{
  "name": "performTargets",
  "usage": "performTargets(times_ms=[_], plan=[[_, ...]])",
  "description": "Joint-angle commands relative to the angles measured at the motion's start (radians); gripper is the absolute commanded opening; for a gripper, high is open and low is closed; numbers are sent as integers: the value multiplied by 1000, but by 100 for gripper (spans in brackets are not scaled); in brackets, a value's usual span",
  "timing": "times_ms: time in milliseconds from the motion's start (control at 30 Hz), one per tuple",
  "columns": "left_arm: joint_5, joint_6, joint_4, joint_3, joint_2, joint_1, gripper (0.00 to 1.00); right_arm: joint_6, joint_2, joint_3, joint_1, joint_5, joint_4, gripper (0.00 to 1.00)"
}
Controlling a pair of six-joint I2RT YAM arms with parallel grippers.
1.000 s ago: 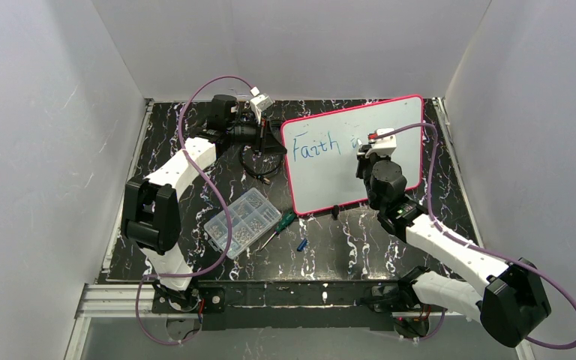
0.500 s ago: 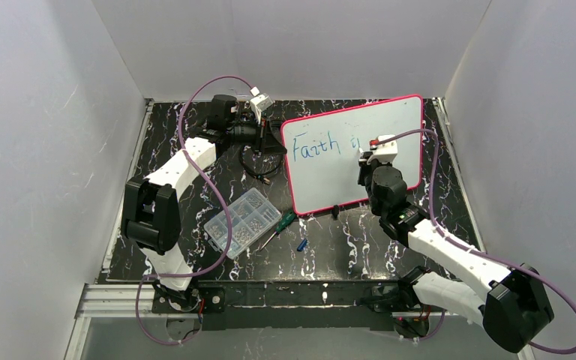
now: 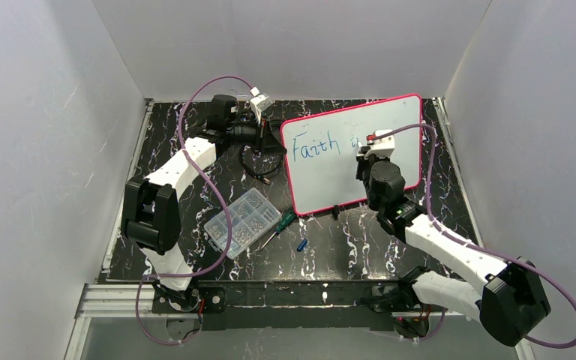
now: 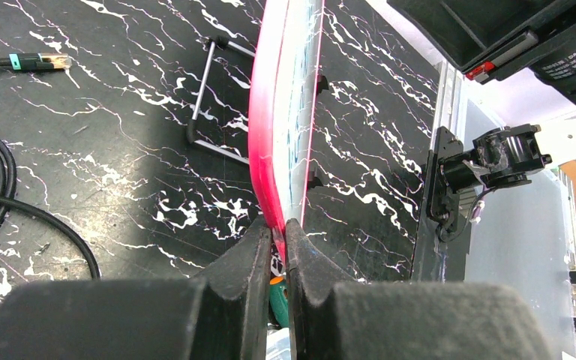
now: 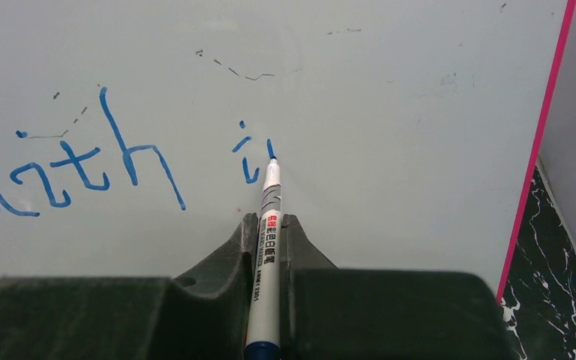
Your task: Write a sentence on the whiteboard
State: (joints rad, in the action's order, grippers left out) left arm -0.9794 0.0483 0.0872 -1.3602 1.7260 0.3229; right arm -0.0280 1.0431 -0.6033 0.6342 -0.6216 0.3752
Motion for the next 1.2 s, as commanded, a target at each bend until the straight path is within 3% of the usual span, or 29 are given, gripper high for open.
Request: performTargets(times_ms=[0, 1167], plan=[[-44, -21, 36, -11, -53, 14, 0, 25, 21, -60, -7, 2, 80, 1], [-44, -22, 37, -12, -53, 14, 0, -41, -48, 39, -42, 12, -2, 1]])
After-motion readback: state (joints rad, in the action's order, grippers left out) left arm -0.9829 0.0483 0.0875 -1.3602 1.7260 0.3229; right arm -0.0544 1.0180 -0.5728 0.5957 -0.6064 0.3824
